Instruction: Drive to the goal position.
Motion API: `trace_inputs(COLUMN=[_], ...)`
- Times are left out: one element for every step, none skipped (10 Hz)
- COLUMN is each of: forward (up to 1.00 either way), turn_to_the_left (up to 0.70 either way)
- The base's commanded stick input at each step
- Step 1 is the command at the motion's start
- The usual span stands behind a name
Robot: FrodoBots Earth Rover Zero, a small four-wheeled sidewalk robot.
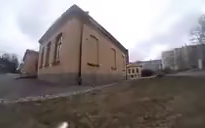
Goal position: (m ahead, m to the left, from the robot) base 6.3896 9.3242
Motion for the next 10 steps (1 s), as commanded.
trace_inputs(forward=[0.70,0.70,0.70,0.70,0.70,0.70,0.70,0.70,0.70,0.70], turn_to_the_left=[0.00,0.00,0.00,0.00,0.00,0.05,0.25,0.35,0.35,0.35])
